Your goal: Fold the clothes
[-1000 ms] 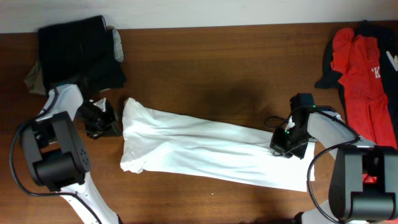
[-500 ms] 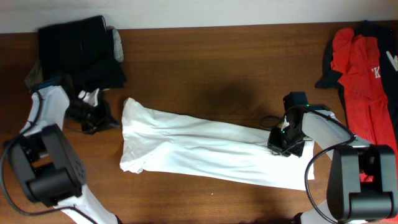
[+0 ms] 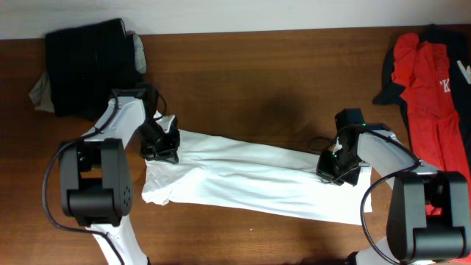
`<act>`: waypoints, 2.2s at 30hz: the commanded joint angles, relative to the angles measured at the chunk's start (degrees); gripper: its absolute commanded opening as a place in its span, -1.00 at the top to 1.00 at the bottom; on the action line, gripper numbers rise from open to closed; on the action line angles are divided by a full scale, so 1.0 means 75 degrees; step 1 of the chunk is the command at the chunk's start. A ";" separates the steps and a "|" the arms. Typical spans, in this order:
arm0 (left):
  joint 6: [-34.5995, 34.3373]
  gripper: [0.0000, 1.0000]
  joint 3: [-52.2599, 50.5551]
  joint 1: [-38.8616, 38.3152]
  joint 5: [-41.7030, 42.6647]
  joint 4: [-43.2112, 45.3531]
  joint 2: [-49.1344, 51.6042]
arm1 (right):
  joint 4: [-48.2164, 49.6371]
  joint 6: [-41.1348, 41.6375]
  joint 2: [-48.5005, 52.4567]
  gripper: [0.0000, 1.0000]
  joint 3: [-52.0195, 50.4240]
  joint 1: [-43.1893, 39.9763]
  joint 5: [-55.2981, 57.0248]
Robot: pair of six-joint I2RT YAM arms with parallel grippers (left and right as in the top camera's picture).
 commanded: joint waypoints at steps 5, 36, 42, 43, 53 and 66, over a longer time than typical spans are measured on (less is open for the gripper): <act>-0.1105 0.98 -0.0085 0.0265 -0.1510 0.0259 0.0889 | -0.0009 0.0052 0.0376 0.74 0.0087 0.0114 0.0119; -0.2092 0.98 -0.0076 0.3634 -0.2192 0.0326 0.1542 | -0.0460 -0.0950 0.0414 0.05 0.1740 0.0930 -0.0726; -0.2092 0.98 -0.0076 0.3634 -0.2180 0.0294 0.1542 | -0.0335 -0.0927 0.0813 0.04 0.1740 0.1020 -0.0326; -0.2092 0.98 -0.0076 0.3634 -0.2180 0.0294 0.1542 | -0.0321 -0.0927 0.0898 0.15 0.1740 0.1020 -0.0323; -0.2095 0.98 0.0128 0.3634 -0.2139 0.0058 0.1542 | -0.0525 -0.0458 0.1008 0.92 0.1746 0.0650 0.0822; -0.2095 0.72 0.2273 0.3127 -0.1719 -0.2157 0.1180 | -0.1580 0.0085 0.0038 -0.97 0.2643 0.0519 -0.0108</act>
